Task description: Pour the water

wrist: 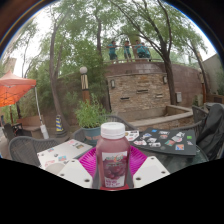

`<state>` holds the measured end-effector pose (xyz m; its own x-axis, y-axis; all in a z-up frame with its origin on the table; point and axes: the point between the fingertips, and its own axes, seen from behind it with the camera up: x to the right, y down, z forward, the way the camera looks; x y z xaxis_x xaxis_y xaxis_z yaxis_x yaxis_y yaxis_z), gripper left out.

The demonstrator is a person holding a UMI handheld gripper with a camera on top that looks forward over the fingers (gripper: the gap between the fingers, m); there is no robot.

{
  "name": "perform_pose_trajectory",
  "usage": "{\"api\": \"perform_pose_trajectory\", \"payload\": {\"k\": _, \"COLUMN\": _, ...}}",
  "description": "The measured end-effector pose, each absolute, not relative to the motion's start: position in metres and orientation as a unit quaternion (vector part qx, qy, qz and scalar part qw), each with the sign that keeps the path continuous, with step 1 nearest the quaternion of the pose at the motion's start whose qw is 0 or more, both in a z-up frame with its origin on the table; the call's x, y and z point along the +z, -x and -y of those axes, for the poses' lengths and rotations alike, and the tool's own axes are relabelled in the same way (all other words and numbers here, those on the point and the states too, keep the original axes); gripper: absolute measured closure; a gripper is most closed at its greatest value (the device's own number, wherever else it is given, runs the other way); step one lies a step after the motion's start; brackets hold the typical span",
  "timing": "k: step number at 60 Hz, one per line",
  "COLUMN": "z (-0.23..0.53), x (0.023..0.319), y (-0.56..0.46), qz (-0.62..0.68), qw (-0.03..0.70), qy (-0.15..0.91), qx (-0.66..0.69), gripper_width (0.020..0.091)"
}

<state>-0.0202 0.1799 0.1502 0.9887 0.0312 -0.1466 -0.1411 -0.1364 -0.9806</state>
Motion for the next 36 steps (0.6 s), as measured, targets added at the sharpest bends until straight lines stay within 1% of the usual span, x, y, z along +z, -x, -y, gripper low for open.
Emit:
{"api": "perform_pose_trajectory", "payload": {"k": 3, "z": -0.176, "x": 0.13, "y": 0.015, "qz": -0.024, "qw": 0.651, "qy": 0.758, "qx": 0.037, "gripper_width": 0.0698}}
{"api": "perform_pose_trajectory", "payload": {"k": 4, "z": -0.185, "x": 0.121, "y": 0.019, "qz": -0.012, "qw": 0.65, "qy": 0.759, "qx": 0.03, "gripper_width": 0.0698}}
{"api": "perform_pose_trajectory", "payload": {"k": 7, "z": -0.186, "x": 0.11, "y": 0.03, "qz": 0.009, "qw": 0.649, "qy": 0.76, "qx": 0.031, "gripper_width": 0.0697}}
{"api": "perform_pose_trajectory", "payload": {"k": 11, "z": -0.18, "x": 0.103, "y": 0.044, "qz": 0.027, "qw": 0.647, "qy": 0.76, "qx": 0.047, "gripper_width": 0.0698}}
{"api": "perform_pose_trajectory", "payload": {"k": 16, "z": -0.179, "x": 0.088, "y": 0.043, "qz": 0.039, "qw": 0.642, "qy": 0.765, "qx": 0.025, "gripper_width": 0.0696}}
{"api": "perform_pose_trajectory", "payload": {"k": 20, "z": -0.188, "x": 0.09, "y": 0.042, "qz": 0.05, "qw": 0.655, "qy": 0.754, "qx": 0.017, "gripper_width": 0.0697}}
{"api": "perform_pose_trajectory", "payload": {"k": 28, "z": -0.187, "x": 0.087, "y": 0.042, "qz": 0.041, "qw": 0.649, "qy": 0.759, "qx": 0.029, "gripper_width": 0.0689}}
{"api": "perform_pose_trajectory", "payload": {"k": 32, "z": -0.187, "x": 0.089, "y": 0.04, "qz": 0.035, "qw": 0.646, "qy": 0.762, "qx": 0.032, "gripper_width": 0.0601}}
{"api": "perform_pose_trajectory", "payload": {"k": 35, "z": -0.181, "x": 0.087, "y": 0.043, "qz": 0.034, "qw": 0.634, "qy": 0.772, "qx": 0.027, "gripper_width": 0.0516}}
{"api": "perform_pose_trajectory", "payload": {"k": 36, "z": -0.179, "x": 0.084, "y": 0.041, "qz": 0.034, "qw": 0.626, "qy": 0.779, "qx": 0.023, "gripper_width": 0.0472}}
